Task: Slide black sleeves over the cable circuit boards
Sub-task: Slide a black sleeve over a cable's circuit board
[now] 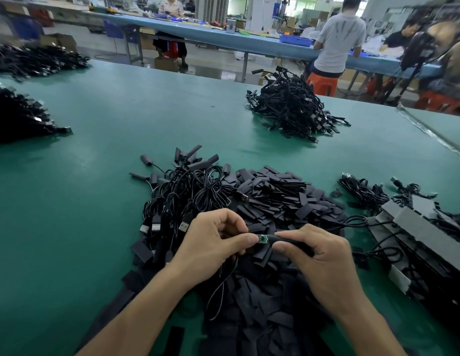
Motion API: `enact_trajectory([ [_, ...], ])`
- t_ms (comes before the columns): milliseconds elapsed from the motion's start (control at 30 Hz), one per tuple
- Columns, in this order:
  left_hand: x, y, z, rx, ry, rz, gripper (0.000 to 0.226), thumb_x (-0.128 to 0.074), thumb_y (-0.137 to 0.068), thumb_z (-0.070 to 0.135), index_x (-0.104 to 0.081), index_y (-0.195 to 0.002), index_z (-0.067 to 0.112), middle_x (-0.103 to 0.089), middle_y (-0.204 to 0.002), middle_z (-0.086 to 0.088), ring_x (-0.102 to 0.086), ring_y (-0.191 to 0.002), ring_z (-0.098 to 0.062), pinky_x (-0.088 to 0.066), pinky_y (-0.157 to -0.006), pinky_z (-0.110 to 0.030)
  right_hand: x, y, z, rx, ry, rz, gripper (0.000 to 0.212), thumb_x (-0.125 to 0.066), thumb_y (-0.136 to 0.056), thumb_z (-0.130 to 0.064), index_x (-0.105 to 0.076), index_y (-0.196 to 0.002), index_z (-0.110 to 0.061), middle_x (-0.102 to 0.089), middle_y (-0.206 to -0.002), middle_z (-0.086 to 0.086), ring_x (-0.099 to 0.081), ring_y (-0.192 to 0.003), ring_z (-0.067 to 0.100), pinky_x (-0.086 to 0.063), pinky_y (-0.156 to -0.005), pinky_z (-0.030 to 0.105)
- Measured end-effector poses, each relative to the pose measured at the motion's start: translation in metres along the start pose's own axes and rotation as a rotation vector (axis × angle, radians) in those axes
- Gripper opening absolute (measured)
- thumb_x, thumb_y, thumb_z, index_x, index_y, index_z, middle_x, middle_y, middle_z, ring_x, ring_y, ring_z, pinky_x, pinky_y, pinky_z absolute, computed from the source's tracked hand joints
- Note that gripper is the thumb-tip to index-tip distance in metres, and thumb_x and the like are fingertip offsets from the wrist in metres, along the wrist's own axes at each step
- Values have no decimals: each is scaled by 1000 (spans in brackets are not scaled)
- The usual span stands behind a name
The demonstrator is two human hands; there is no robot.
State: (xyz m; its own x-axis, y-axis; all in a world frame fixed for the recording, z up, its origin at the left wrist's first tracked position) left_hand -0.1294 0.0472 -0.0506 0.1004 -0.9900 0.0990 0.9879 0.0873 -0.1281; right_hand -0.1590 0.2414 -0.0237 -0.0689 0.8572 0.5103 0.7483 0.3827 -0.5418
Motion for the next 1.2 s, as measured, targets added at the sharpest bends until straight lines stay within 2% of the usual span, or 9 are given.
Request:
enact_trajectory([
  [133,-1,1,0,-38,-141,42,20,-85,-78,22,-65,-74,25,-64,-61,8,-55,-51,-5,-45,-50,-17,-1,1,3,0,17,-4,16,-79,-77,-29,-78,-93,-29,-68,-76,-15,-65,-70,7,-48,-63,18],
  [267,-2,2,0,-70,-158,18,16,-83,-81,24,-68,-80,29,-66,-68,3,-56,-56,-5,-47,-53,-19,0,1,3,-2,72,8,18,-77,-76,-32,-79,-92,-24,-69,-77,-17,-66,-72,3,-49,-64,18],
  [500,-2,1,2,8,60,-48,15,-79,-84,16,-66,-77,19,-71,-66,-9,-69,-61,-24,-56,-57,-31,-1,1,0,1,62,16,20,-74,-76,-35,-78,-92,-24,-67,-75,-18,-65,-71,2,-45,-65,10],
  [667,-5,3,7,70,186,-106,18,-79,-75,18,-65,-77,8,-69,-65,-12,-69,-60,-20,-55,-55,-23,-4,2,0,15,9,-36,25,-81,-73,-27,-76,-98,-27,-67,-81,-16,-65,-76,4,-46,-70,11],
  [767,-6,4,8,101,230,-135,18,-78,-73,17,-66,-80,5,-69,-67,-11,-70,-61,-19,-55,-55,-22,-3,2,-1,40,-8,-53,27,-81,-74,-27,-77,-101,-22,-67,-84,-14,-65,-80,9,-47,-73,15],
  [967,-6,5,6,185,372,-127,7,-77,-76,21,-75,-79,15,-73,-78,-19,-73,-69,-21,-57,-61,-23,-3,1,-4,89,82,-37,25,-79,-75,-30,-79,-97,-17,-66,-81,-16,-62,-76,8,-49,-69,23],
  [1033,-6,5,5,211,407,-128,5,-78,-77,14,-77,-80,18,-73,-80,-19,-73,-72,-23,-57,-62,-23,-3,2,-5,95,89,-11,26,-76,-77,-35,-79,-96,-17,-66,-81,-15,-63,-75,8,-50,-69,23],
  [1100,-6,5,3,225,410,-129,15,-76,-82,4,-77,-83,19,-74,-84,-19,-74,-75,-24,-58,-63,-24,-3,2,-5,104,96,-2,28,-73,-79,-36,-78,-98,-17,-67,-84,-14,-64,-78,7,-51,-70,24],
  [1200,-6,6,2,234,397,-142,16,-71,-87,-2,-76,-89,13,-74,-88,-20,-75,-78,-24,-58,-66,-24,-6,2,-6,132,119,-20,29,-72,-82,-35,-76,-103,-15,-65,-88,-14,-63,-81,7,-51,-71,25],
])
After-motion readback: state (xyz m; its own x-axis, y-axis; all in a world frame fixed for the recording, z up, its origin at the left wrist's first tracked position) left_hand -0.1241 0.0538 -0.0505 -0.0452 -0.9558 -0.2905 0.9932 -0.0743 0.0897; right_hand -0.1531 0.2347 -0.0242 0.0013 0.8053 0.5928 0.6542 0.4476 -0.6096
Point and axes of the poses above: each hand's wrist, its own y-axis away from the middle knuckle, its own x-axis out of the back of the hand, z = x × y, the point moved 5 cm from there along -y, towards the middle knuckle
